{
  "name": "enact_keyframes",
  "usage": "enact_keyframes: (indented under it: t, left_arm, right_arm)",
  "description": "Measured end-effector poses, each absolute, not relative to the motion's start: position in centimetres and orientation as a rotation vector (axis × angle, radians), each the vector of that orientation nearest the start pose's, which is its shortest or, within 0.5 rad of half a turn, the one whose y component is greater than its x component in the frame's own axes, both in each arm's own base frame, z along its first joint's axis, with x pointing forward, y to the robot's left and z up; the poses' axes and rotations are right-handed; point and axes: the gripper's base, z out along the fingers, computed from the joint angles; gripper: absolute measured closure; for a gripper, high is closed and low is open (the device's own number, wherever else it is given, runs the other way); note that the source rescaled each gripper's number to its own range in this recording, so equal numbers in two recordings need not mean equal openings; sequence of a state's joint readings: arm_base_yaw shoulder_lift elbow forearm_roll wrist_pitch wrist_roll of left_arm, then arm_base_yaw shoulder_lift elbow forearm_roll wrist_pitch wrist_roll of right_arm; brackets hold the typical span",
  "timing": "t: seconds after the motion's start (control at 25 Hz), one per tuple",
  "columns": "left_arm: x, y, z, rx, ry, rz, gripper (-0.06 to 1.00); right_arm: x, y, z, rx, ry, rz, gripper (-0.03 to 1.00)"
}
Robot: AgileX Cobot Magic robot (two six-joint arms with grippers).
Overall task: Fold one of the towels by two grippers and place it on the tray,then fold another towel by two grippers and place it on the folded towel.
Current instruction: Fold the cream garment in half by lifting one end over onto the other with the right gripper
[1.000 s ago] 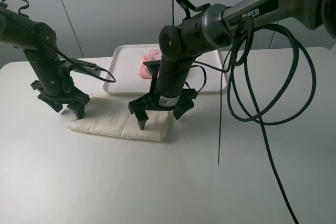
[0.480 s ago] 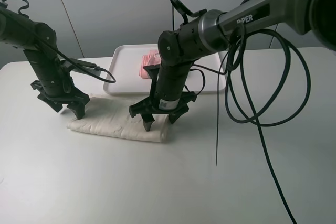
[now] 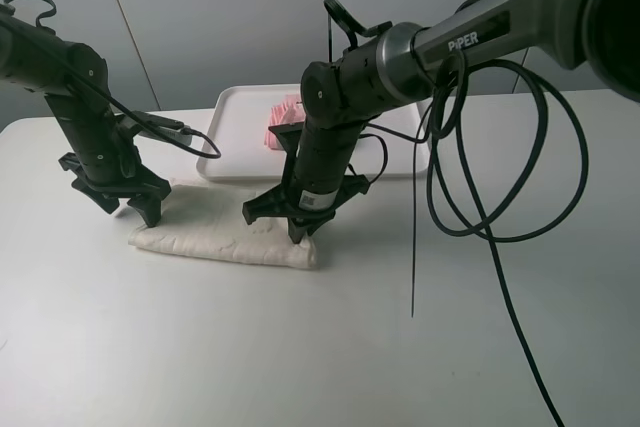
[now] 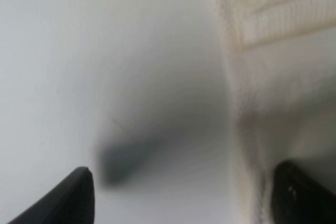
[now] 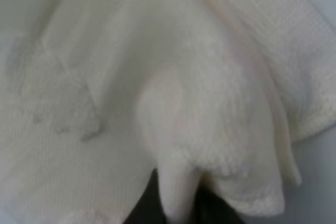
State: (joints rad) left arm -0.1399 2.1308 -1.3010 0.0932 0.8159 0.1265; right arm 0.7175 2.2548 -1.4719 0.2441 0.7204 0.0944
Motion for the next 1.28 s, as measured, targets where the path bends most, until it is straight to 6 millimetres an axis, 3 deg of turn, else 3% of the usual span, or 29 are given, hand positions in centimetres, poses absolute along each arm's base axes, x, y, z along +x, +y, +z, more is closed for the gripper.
enact_keyframes:
  t: [0.24,0.44,0.64,0.8,1.28]
  left_arm:
    - [38.1,-4.7,9.8,0.515,3.084,0.109,0.06]
    - [38.1,-4.7,9.8,0.516,3.082,0.109,0.06]
    - [38.1,-4.7,9.8,0.517,3.081,0.111,0.06]
    - [38.1,-4.7,9.8,0.520,3.080,0.114,0.06]
    - [38.1,-4.7,9.8,0.490,3.083,0.114,0.06]
  right_arm:
    - [31.5,29.5,8.7,-0.701,2.952,0.350,0.93]
    - [31.5,29.6,11.1,-0.700,2.904,0.392,0.93]
    - [31.2,30.3,14.1,-0.680,2.843,0.561,0.93]
    - [31.0,31.2,14.9,-0.651,2.802,0.736,0.93]
    - [31.3,33.9,11.4,-0.487,2.702,1.177,0.93]
